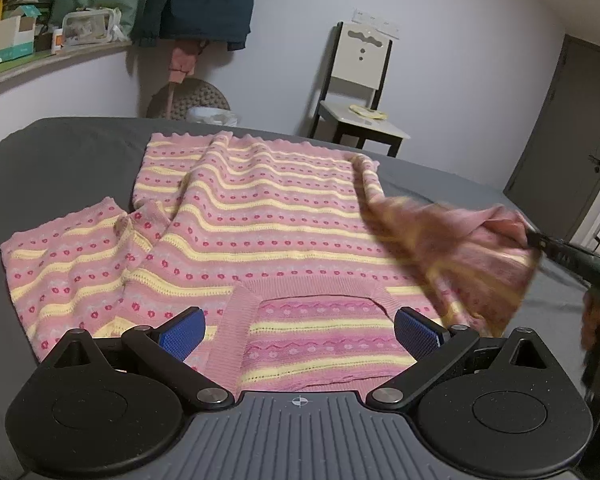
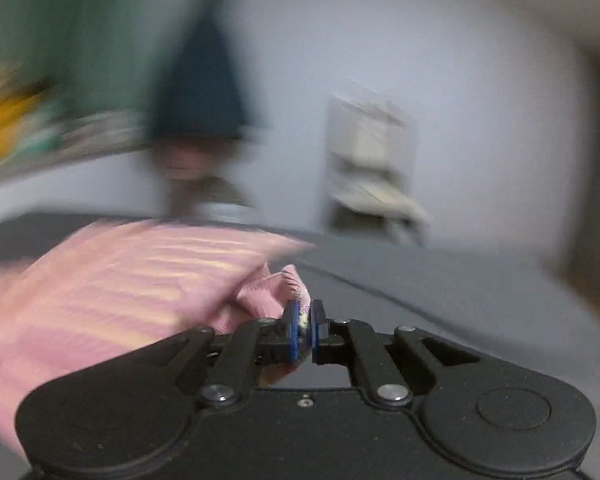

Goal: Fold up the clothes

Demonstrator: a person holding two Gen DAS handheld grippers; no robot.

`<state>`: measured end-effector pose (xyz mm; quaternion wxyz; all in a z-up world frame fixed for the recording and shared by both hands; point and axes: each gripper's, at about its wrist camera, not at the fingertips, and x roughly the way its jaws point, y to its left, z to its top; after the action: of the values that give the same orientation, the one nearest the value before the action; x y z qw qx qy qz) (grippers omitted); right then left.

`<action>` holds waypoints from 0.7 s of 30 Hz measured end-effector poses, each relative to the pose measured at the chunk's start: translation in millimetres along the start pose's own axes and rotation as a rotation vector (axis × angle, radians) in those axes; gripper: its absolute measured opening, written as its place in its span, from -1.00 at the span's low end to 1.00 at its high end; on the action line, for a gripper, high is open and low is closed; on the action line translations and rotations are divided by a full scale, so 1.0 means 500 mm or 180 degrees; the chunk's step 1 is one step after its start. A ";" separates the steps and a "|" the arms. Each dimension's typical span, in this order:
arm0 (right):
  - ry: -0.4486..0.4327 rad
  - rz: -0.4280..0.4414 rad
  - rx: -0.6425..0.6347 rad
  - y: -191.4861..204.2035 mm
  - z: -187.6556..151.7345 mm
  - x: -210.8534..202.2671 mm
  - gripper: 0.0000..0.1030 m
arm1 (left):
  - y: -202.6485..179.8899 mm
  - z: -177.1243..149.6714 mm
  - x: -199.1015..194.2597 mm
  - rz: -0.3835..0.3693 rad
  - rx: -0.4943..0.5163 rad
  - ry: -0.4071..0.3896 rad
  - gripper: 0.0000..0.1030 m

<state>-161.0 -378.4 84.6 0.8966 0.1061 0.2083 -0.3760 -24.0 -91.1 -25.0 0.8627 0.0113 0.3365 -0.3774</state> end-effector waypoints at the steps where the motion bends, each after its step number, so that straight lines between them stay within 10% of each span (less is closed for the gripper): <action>1: 0.0208 -0.0084 0.0273 -0.042 -0.008 0.024 -0.89 | -0.002 0.000 0.001 -0.0021 0.0016 0.0002 0.97; 8: 0.0758 -0.0424 0.1918 -0.215 -0.064 0.116 -0.92 | -0.017 -0.005 0.002 -0.0093 0.0196 0.0040 0.97; 17: 0.0842 -0.0597 0.2539 -0.261 -0.103 0.115 -0.84 | -0.009 -0.011 0.000 -0.0127 0.0187 0.0058 0.97; 21: 0.0714 -0.0609 0.2588 -0.268 -0.091 0.100 -0.19 | -0.008 -0.011 -0.003 -0.0142 0.0190 0.0051 0.97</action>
<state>-239.4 -487.3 17.0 0.7148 0.4712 0.1483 -0.4951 -30.4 -91.4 -27.8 0.8506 0.0325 0.3321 -0.4063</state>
